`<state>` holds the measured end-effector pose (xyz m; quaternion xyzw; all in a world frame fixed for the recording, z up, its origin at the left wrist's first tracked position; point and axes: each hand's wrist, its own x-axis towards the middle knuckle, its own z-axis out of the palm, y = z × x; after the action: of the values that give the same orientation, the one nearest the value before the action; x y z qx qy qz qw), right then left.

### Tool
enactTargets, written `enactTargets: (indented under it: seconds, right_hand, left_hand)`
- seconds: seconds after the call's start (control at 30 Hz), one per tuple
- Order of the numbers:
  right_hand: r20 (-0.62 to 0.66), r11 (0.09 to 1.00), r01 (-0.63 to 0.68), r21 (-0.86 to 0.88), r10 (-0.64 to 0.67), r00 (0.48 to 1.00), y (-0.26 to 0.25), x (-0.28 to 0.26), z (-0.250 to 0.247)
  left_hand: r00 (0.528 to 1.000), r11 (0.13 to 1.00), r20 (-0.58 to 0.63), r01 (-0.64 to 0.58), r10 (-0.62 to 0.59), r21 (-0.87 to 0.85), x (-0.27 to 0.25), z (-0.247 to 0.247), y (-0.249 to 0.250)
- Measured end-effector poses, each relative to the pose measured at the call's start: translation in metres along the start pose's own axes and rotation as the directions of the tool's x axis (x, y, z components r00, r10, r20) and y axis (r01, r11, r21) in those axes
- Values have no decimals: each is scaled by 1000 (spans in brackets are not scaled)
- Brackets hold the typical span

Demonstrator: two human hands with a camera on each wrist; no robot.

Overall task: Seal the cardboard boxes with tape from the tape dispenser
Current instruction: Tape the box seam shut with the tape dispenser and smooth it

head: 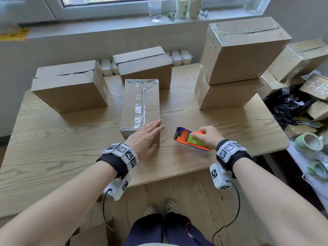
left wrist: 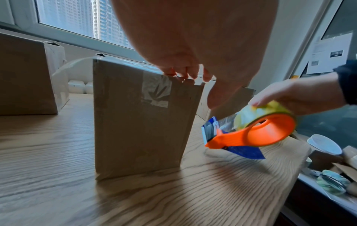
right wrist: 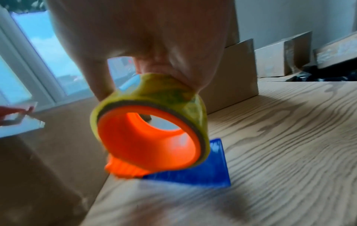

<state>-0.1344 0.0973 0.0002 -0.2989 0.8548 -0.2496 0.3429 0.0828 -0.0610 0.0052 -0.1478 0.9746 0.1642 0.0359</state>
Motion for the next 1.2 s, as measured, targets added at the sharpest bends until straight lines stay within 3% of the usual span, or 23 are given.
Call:
enactTargets:
  seconds: [0.23, 0.43, 0.6, 0.87, 1.03, 1.2]
  right_hand:
    - [-69, 983, 67, -169, -80, 994, 7, 6, 31]
    - [55, 944, 107, -313, -95, 994, 6, 9, 52]
    - [121, 892, 123, -435, -77, 990, 14, 11, 68]
    - [154, 812, 83, -577, 9, 988, 9, 9, 81]
    - [147, 833, 48, -551, 41, 988, 4, 3, 81]
    - [-7, 934, 90, -345, -98, 995, -20, -7, 70]
  left_hand:
    - [998, 1000, -64, -11, 10, -10, -6, -2, -3]
    - [983, 993, -148, 115, -110, 21, -28, -1, -16]
    - [937, 967, -238, 238, -254, -94, -45, -2, -32]
    - [889, 877, -199, 328, -412, -350, -57, 6, -40]
    - [875, 851, -181, 357, -449, -385, -59, 4, -35]
    - [866, 839, -185, 363, -464, -407, -59, 3, -36]
